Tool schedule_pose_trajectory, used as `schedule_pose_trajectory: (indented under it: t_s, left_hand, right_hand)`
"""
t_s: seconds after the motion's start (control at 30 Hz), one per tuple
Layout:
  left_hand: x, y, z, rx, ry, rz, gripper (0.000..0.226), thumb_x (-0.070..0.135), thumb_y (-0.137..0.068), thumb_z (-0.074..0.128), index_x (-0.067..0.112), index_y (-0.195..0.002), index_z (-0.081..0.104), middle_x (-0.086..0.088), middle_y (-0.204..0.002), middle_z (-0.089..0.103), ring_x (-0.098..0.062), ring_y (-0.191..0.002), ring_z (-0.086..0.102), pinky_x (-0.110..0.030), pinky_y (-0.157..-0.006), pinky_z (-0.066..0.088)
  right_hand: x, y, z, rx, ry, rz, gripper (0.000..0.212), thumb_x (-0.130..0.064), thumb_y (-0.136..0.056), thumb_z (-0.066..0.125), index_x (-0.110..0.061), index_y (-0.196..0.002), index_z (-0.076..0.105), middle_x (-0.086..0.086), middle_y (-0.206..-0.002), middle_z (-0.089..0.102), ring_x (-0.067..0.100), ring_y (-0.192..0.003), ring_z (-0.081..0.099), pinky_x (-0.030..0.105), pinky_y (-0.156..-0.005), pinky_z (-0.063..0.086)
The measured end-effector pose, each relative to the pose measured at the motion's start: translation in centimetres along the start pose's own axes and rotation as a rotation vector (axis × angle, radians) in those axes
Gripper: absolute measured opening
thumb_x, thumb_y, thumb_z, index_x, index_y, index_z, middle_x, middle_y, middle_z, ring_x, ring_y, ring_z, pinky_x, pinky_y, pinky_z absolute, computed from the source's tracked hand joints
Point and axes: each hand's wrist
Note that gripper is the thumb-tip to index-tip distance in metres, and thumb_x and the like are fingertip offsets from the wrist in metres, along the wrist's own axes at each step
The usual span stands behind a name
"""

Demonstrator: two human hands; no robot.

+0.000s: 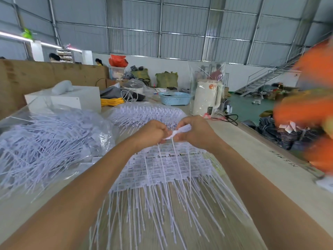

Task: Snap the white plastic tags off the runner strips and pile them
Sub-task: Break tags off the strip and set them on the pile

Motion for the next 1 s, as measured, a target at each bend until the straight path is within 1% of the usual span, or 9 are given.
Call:
schedule_pose_trajectory:
  t_s: [0.1, 0.2, 0.3, 0.47, 0.6, 0.67, 0.73, 0.83, 1.0]
  left_hand:
    - [0.4, 0.1, -0.2, -0.034, 0.191, -0.145, 0.031, 0.015, -0.09, 0.058, 0.015, -0.06, 0.051, 0.008, -0.035, 0.04, -0.009, -0.036, 0.035, -0.018, -0.04, 0.026]
    - [0.2, 0.5, -0.6, -0.116, 0.273, -0.202, 0.03, 0.015, -0.09, 0.055, 0.015, -0.061, 0.046, 0.008, -0.037, 0.031, -0.009, -0.038, 0.022, -0.021, -0.041, 0.014]
    - [-0.7, 1.0, -1.0, -0.173, 0.284, -0.19, 0.036, 0.012, -0.092, 0.052, 0.015, -0.056, 0.047, 0.005, -0.039, 0.034, -0.009, -0.036, 0.024, -0.022, -0.042, 0.016]
    - [-2.6, 1.6, -1.7, -0.128, 0.088, -0.086, 0.03, 0.014, -0.095, 0.054, 0.012, -0.065, 0.059, -0.005, -0.054, 0.057, -0.01, -0.037, 0.046, -0.018, -0.039, 0.036]
    - [-3.2, 1.1, -0.8, -0.158, 0.106, -0.15, 0.018, -0.008, -0.088, 0.047, 0.006, -0.08, 0.057, -0.013, -0.074, 0.056, -0.015, -0.052, 0.055, -0.016, -0.035, 0.032]
    - [-3.1, 0.7, -0.5, -0.174, 0.022, -0.153, 0.02, -0.011, -0.081, 0.049, 0.007, -0.084, 0.058, -0.013, -0.081, 0.055, -0.021, -0.06, 0.05, -0.018, -0.038, 0.033]
    - [-3.3, 0.5, -0.4, -0.21, -0.112, -0.151, 0.021, -0.005, -0.082, 0.053, 0.013, -0.091, 0.06, -0.009, -0.086, 0.055, -0.017, -0.052, 0.048, -0.019, -0.046, 0.037]
    - [-4.6, 0.8, 0.3, -0.252, -0.202, -0.157, 0.02, 0.001, -0.086, 0.056, 0.02, -0.091, 0.056, -0.002, -0.091, 0.051, -0.013, -0.055, 0.05, -0.02, -0.051, 0.04]
    - [-6.4, 1.8, 1.6, -0.299, -0.284, -0.105, 0.012, 0.022, -0.096, 0.049, 0.016, -0.103, 0.056, -0.002, -0.094, 0.053, -0.007, -0.056, 0.047, -0.011, -0.045, 0.036]
  right_hand:
    - [-0.1, 0.1, 0.7, 0.079, 0.155, -0.178, 0.014, -0.007, -0.071, 0.078, -0.008, -0.077, 0.065, 0.003, -0.081, 0.062, 0.019, -0.077, 0.055, 0.029, -0.069, 0.039]
    - [0.2, 0.1, 1.1, 0.109, 0.221, -0.246, 0.012, -0.007, -0.074, 0.075, -0.004, -0.081, 0.066, 0.004, -0.083, 0.064, 0.019, -0.077, 0.055, 0.031, -0.072, 0.042]
    - [1.3, -0.2, -0.4, 0.205, 0.161, -0.044, 0.009, -0.01, -0.078, 0.073, -0.01, -0.083, 0.066, -0.005, -0.074, 0.06, 0.008, -0.062, 0.053, 0.025, -0.06, 0.044]
    - [1.2, -0.8, -5.6, 0.383, -0.457, 0.363, 0.027, -0.009, -0.076, 0.077, -0.002, -0.098, 0.064, 0.007, -0.065, 0.062, 0.005, -0.036, 0.046, 0.013, -0.036, 0.035]
    - [-1.0, -0.7, -7.9, 0.361, -0.496, 0.35, 0.022, -0.005, -0.074, 0.078, 0.001, -0.087, 0.062, 0.002, -0.042, 0.052, 0.007, -0.028, 0.039, 0.013, -0.038, 0.032]
    - [-2.0, -0.3, -8.2, 0.333, -0.387, 0.265, 0.021, -0.002, -0.074, 0.077, 0.006, -0.086, 0.062, 0.007, -0.047, 0.049, 0.009, -0.029, 0.04, 0.014, -0.039, 0.032]
    - [-3.0, 0.2, -8.0, 0.211, -0.248, 0.207, 0.021, -0.004, -0.074, 0.077, 0.009, -0.085, 0.063, 0.013, -0.056, 0.052, 0.012, -0.036, 0.044, 0.016, -0.04, 0.036]
    - [-4.0, 0.6, -7.7, 0.101, -0.114, 0.161, 0.015, -0.007, -0.074, 0.078, -0.003, -0.074, 0.063, 0.012, -0.058, 0.055, 0.011, -0.04, 0.047, 0.02, -0.043, 0.04]
    - [-5.0, 0.5, -9.0, 0.569, -0.243, 0.009, 0.013, -0.015, -0.077, 0.076, -0.01, -0.081, 0.064, 0.003, -0.07, 0.061, 0.009, -0.051, 0.052, 0.023, -0.05, 0.047]
Point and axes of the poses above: each hand's wrist, its own y-axis away from the middle knuckle, its own z-axis out of the palm, x = y × z
